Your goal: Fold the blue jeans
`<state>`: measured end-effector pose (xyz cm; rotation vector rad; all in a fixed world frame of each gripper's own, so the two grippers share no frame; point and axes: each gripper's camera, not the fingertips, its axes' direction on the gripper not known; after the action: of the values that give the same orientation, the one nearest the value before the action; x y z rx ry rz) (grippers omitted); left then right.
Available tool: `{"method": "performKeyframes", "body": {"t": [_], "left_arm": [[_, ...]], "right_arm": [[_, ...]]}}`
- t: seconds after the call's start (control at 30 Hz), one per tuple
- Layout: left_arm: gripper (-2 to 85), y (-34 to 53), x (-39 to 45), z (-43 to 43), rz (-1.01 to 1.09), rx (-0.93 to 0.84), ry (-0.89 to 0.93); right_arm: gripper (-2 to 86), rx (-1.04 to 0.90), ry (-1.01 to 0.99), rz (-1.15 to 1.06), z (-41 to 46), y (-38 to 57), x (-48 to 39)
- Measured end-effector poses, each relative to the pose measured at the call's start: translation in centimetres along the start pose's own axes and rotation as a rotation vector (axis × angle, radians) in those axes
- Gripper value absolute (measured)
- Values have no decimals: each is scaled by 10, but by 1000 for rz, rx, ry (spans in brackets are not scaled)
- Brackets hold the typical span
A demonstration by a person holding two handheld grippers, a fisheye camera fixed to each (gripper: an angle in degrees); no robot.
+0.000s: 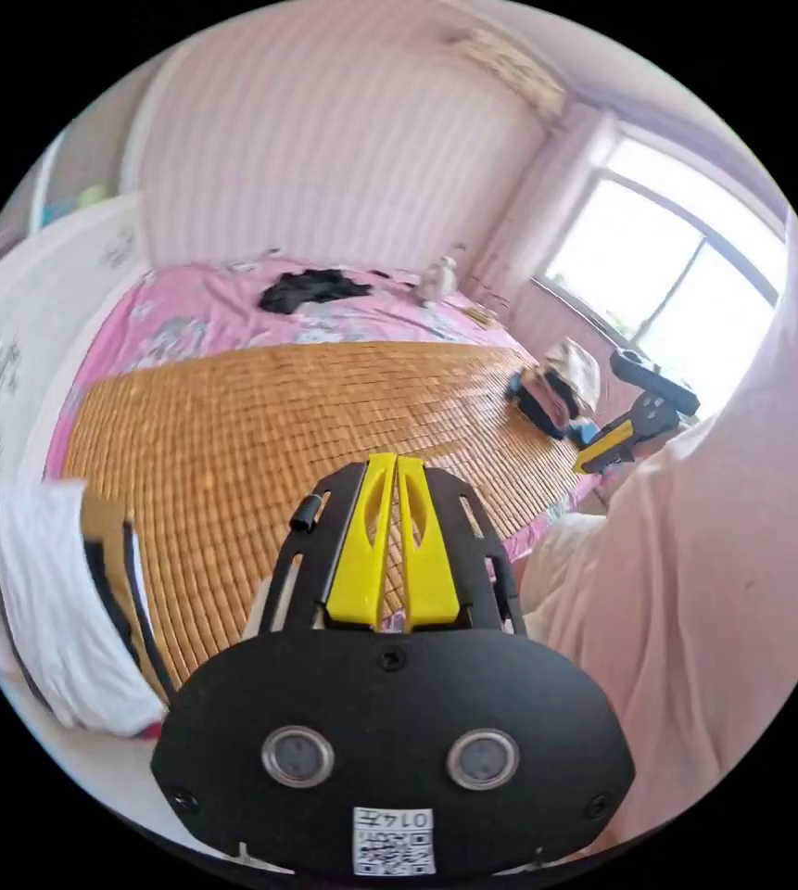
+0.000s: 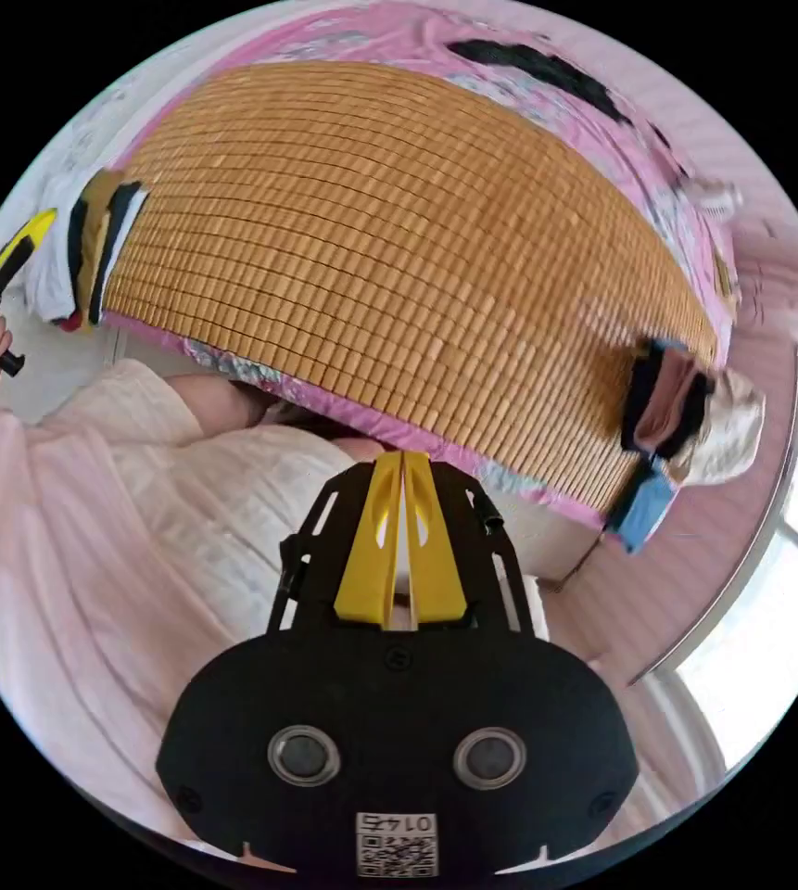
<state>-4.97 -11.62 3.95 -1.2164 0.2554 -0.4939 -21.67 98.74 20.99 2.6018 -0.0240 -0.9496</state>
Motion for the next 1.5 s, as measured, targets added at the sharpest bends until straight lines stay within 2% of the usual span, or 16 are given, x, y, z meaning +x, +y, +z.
{"method": "performKeyframes", "body": {"t": [0.13, 0.23, 0.37, 0.43, 0.5, 0.63, 0.77, 0.87, 0.97, 1.07, 1.17, 1.23, 1.3, 1.5], "left_arm": [[-8, -103, 90, 69, 316, -88, 122], [-2, -165, 158, 127, 446, -100, 171], [42, -220, 239, 221, 449, -196, 283], [55, -238, 295, 294, 420, -311, 326], [58, -250, 340, 348, 442, -422, 364], [70, -282, 447, 455, 682, -558, 424], [79, -309, 526, 545, 854, -614, 478], [82, -325, 581, 610, 922, -639, 505], [86, -332, 621, 662, 908, -679, 539], [95, -330, 646, 695, 952, -700, 542], [100, -329, 649, 714, 909, -723, 547], [102, -326, 641, 716, 893, -721, 552], [103, -320, 631, 714, 895, -728, 549], [110, -296, 556, 693, 817, -770, 472]], "right_arm": [[-3, -100, -172, 297, 60, 105, 82], [-3, -200, -231, 463, 117, 187, 129], [-4, -214, -380, 630, 176, 262, 196], [-5, -171, -421, 658, 190, 274, 233], [-5, -75, -404, 682, 199, 276, 292], [13, 100, -402, 677, 211, 262, 394], [108, 265, -152, 674, 208, 243, 503], [166, 237, -22, 761, 225, 232, 568], [142, 91, -42, 825, 261, 222, 613], [98, -59, 92, 814, 272, 214, 619], [58, -3, 166, 763, 260, 227, 602], [40, 128, 94, 743, 239, 245, 588], [21, 278, -71, 697, 208, 264, 561], [10, 513, -316, 568, 135, 274, 460]]}}
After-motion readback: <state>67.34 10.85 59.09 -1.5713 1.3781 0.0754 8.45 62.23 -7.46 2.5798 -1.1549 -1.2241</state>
